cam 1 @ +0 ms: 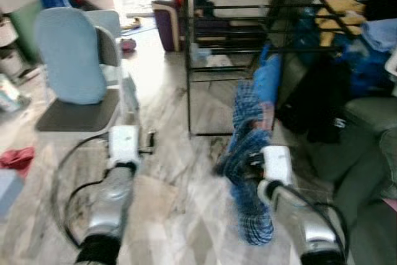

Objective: Hang hanger

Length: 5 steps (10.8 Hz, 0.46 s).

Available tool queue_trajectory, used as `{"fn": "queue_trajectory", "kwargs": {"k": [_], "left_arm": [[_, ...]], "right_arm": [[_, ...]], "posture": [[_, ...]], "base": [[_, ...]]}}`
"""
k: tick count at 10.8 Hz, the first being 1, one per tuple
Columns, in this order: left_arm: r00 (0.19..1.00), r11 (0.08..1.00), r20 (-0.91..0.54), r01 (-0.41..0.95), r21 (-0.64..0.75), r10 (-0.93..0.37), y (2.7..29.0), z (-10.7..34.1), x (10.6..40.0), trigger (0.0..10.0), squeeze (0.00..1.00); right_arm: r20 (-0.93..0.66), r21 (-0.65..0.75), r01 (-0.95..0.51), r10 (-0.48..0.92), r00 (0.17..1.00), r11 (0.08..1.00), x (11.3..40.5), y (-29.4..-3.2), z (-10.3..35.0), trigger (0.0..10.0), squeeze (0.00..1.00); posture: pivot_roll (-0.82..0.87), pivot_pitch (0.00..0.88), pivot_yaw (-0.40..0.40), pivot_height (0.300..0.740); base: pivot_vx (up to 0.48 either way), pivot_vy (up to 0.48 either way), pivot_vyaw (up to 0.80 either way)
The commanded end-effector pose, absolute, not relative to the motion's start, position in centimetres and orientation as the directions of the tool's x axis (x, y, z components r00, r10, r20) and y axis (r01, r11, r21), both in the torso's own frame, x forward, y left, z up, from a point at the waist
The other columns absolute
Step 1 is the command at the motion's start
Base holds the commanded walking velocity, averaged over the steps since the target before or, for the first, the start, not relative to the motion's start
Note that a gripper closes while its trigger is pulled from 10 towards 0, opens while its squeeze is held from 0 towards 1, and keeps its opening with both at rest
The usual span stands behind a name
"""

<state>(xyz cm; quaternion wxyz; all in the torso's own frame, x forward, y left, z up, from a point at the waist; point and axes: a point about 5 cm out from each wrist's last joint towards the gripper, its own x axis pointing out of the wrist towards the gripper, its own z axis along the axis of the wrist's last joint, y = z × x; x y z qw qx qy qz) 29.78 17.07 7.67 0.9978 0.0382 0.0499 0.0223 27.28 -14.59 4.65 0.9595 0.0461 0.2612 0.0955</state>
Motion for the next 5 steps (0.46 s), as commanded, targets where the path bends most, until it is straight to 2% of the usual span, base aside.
{"fn": "queue_trajectory", "kwargs": {"k": [1,3,5], "left_arm": [[0.994,0.992,-0.078,-0.066,0.103,0.075,17.8,8.4,29.5,10.0,0.00],[0.993,0.983,-0.066,-0.082,0.165,0.094,19.9,8.3,26.8,10.0,0.00],[0.983,0.975,-0.144,-0.084,0.205,0.115,21.1,6.3,23.8,10.0,0.00]], "right_arm": [[-0.448,0.125,-0.158,0.197,0.872,0.980,27.5,-15.3,5.7,10.0,0.00],[-0.436,0.129,-0.132,0.176,0.882,0.983,26.8,-16.5,5.9,10.0,0.00],[-0.434,0.126,-0.126,0.169,0.885,0.984,25.8,-16.9,5.8,10.0,0.00]], "posture": [[-0.13,0.000,0.028,0.740],[-0.11,0.000,0.029,0.740],[-0.10,0.000,0.022,0.740]], "base": [[0.000,0.000,0.00],[0.000,0.000,0.00],[0.000,0.000,0.00]]}}
